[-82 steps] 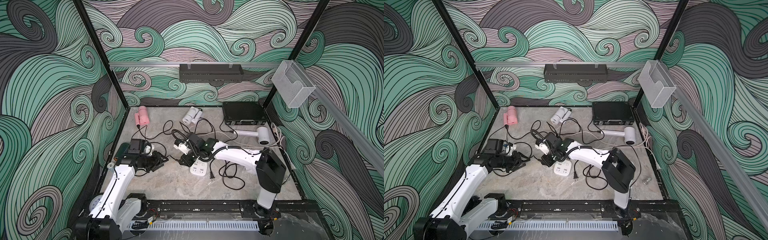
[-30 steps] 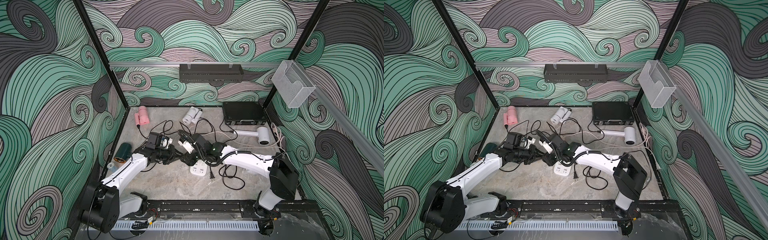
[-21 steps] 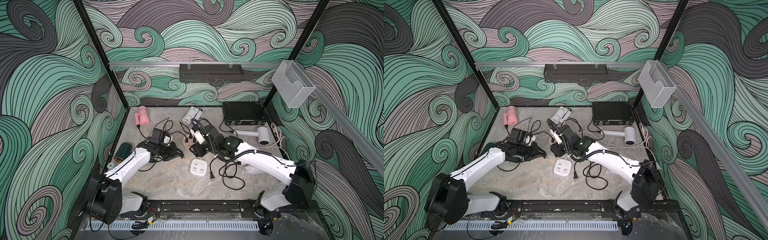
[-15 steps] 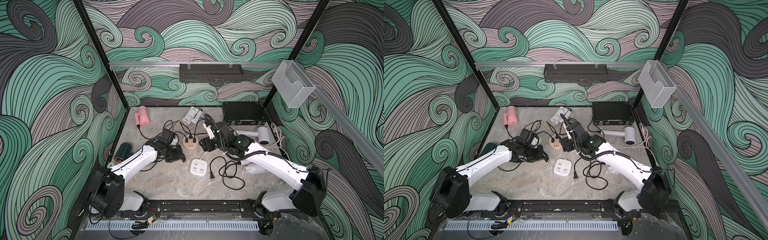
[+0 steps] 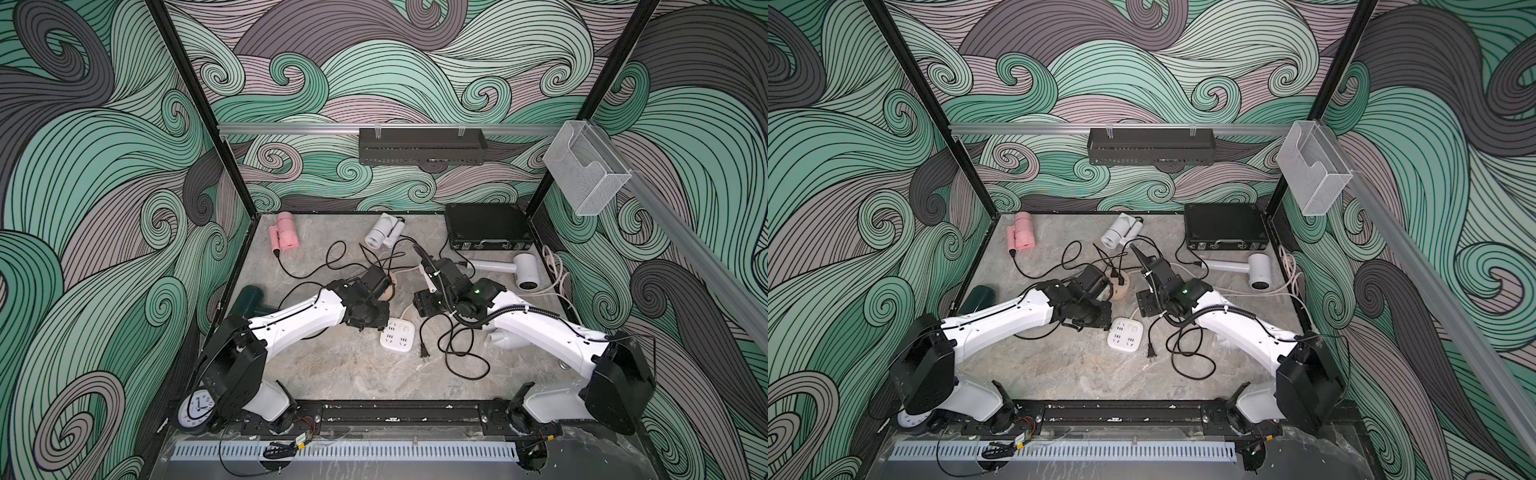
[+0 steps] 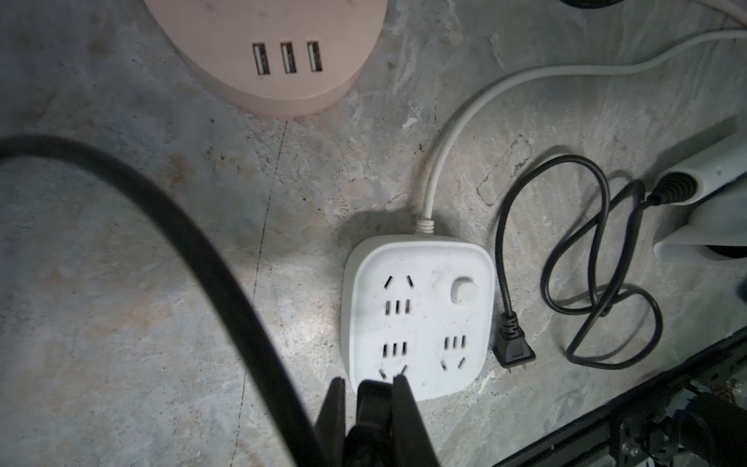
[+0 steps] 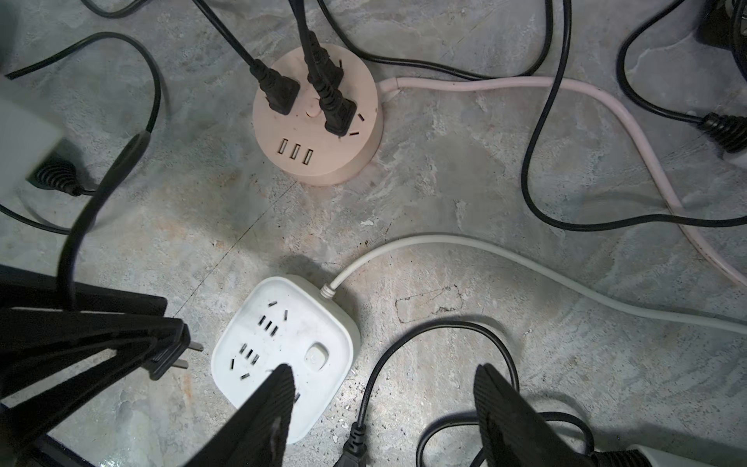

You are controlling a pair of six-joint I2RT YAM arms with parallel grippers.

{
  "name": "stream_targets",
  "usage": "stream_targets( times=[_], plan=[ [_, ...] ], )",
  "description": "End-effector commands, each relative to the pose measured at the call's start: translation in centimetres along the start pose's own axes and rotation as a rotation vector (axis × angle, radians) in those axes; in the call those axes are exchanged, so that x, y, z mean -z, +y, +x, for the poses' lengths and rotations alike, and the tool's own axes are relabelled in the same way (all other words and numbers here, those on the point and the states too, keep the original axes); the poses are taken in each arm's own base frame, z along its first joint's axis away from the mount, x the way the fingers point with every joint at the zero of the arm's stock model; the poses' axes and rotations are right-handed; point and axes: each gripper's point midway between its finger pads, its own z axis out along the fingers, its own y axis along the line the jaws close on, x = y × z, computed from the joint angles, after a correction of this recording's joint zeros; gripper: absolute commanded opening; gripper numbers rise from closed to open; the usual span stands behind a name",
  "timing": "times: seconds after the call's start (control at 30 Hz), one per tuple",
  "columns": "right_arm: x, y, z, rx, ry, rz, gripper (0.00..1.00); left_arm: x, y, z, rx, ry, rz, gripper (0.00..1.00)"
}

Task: Charge the blow dryers
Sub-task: Adjust the socket at the center of the board.

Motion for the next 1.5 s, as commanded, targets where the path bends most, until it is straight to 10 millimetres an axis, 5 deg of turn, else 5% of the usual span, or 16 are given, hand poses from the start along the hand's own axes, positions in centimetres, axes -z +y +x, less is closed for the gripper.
stream_targets(
  times=[0.0, 0.2, 0.5, 0.9, 1.23, 1.47],
  plan=[
    [0.3, -0.3, 0.2, -0.022, 0.005, 0.005, 0.71, -0.1, -0.2, -0.8, -0.050, -0.032, -0.047, 0.00],
    [-0.3, 0.8, 3.1, -0.069, 0.096, -0.081, 0.63, -0.8, -0.3, -0.1, -0.055, -0.027, -0.060, 0.00],
    [-1.8, 1.5, 7.1, -0.124, 0.210, -0.145, 0.27, -0.9, 0.0, -0.2, -0.025, -0.049, -0.056, 0.00],
    [-5.3, 3.1, 7.4, -0.108, 0.288, -0.188, 0.23, 0.3, 1.3, -0.2, 0.042, -0.088, -0.048, 0.00],
    [-6.9, 1.8, 7.4, -0.037, 0.304, -0.100, 0.22, 0.6, 2.4, -0.1, 0.079, -0.086, -0.045, 0.00],
    [-8.0, 2.7, 6.7, -0.031, 0.305, -0.132, 0.21, 0.1, 3.0, 0.4, 0.100, -0.075, -0.055, 0.00]
  ],
)
